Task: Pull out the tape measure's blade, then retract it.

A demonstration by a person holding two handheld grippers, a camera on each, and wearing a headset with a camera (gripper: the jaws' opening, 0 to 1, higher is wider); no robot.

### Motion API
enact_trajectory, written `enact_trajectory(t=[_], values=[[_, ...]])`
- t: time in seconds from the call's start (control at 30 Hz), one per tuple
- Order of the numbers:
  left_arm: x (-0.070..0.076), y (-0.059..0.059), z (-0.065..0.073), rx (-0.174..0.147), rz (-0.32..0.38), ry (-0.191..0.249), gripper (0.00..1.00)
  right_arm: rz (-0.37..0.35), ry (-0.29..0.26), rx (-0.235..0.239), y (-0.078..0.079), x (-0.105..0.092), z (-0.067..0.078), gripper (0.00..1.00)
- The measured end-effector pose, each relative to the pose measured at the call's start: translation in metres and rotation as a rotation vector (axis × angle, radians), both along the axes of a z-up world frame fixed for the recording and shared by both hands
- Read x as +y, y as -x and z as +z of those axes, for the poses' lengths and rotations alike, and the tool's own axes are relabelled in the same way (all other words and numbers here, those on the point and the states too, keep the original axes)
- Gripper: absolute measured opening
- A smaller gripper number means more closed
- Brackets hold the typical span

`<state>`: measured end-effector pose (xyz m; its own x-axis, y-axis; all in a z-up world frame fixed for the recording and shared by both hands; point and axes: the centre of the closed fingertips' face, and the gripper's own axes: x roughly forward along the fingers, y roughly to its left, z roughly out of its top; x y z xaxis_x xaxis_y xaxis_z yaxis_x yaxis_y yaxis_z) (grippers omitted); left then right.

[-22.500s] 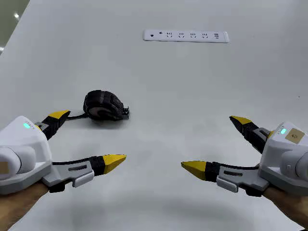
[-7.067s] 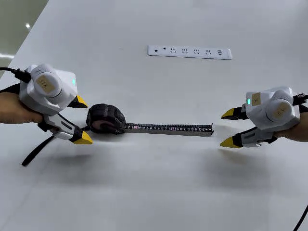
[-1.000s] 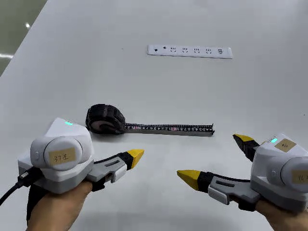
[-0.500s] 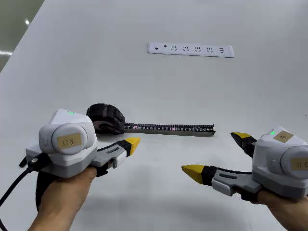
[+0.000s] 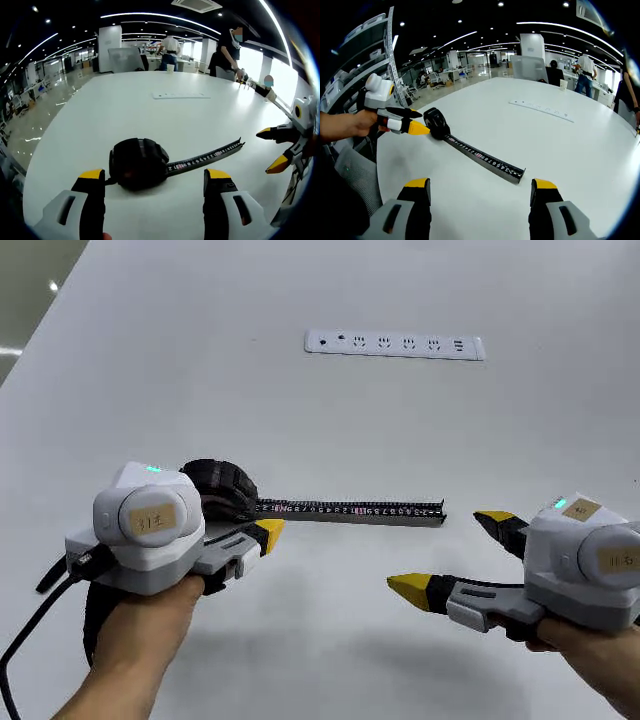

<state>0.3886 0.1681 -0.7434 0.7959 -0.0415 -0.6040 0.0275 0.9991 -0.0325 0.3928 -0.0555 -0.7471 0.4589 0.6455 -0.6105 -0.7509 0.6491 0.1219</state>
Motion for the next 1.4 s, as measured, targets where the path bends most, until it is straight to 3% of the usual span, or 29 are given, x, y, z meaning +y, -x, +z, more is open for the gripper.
enact_trajectory(t=[0.2, 0.6, 0.9, 1.1, 1.4], values=[[0.003, -0.006, -0.004, 0.005, 0.017, 0.006, 0.74, 0.043, 0.023, 0.011, -0.005, -0.002, -0.007, 0.73], [0.012, -0.014, -0.010, 0.022, 0.066, 0.013, 0.71, 0.117, 0.087, -0.003, -0.017, -0.007, -0.016, 0.66], [0.014, -0.022, -0.013, 0.033, 0.096, 0.043, 0.66, 0.182, 0.136, -0.015, -0.029, -0.008, -0.022, 0.60], [0.016, -0.026, -0.015, 0.044, 0.113, 0.046, 0.64, 0.236, 0.168, -0.012, -0.040, -0.009, -0.028, 0.56], [0.019, -0.031, -0.014, 0.042, 0.143, 0.043, 0.59, 0.353, 0.216, -0.028, -0.044, -0.008, -0.034, 0.47]])
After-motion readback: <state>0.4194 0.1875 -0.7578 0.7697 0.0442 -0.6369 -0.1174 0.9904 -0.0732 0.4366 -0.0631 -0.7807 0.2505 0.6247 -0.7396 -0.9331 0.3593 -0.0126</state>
